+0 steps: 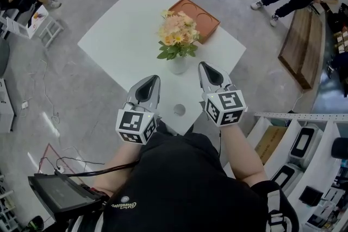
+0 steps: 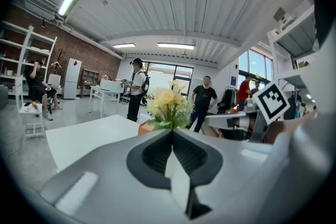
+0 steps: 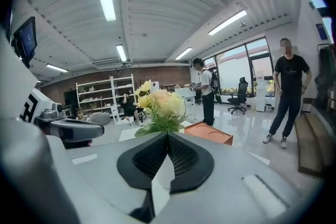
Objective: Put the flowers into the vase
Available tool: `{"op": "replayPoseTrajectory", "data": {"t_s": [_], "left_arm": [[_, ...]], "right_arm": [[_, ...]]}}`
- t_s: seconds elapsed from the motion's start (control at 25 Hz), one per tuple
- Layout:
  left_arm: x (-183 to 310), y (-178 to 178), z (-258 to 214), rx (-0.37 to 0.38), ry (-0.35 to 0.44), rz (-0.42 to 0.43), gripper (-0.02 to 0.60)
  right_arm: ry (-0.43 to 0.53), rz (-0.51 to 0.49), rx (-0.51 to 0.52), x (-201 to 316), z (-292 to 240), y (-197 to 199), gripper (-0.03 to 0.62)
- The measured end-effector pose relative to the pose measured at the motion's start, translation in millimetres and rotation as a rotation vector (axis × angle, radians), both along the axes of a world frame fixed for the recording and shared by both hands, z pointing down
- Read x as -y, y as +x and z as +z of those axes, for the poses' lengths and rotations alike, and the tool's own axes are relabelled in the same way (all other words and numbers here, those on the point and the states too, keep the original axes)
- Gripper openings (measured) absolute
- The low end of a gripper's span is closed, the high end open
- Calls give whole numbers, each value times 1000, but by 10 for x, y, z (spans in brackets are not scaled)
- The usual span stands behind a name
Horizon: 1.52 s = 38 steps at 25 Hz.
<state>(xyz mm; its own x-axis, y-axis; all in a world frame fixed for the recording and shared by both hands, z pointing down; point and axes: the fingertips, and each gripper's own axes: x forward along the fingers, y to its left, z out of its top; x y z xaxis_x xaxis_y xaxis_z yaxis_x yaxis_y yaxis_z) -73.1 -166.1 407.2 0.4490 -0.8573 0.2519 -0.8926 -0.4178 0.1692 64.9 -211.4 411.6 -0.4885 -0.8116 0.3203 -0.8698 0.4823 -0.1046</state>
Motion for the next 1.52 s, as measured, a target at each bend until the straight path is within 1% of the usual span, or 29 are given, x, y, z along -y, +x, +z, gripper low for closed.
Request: {"op": "replayPoseTrajectory", "data": {"t_s": [0.24,0.8,1.04,1.52], "left_arm": [[4,35,-27,2,10,-1,8],[30,-33,-30,8,10,-33,8],[22,10,-6,16,3,-20,8],[20,8,20,33,-14,-20,8]], "right_arm": [[10,39,27,-91,5,117,2],[12,15,37,-89,-1,21,0],[10,17,35,-109,20,23,0],[9,17,9,-141,54,28,0]]}}
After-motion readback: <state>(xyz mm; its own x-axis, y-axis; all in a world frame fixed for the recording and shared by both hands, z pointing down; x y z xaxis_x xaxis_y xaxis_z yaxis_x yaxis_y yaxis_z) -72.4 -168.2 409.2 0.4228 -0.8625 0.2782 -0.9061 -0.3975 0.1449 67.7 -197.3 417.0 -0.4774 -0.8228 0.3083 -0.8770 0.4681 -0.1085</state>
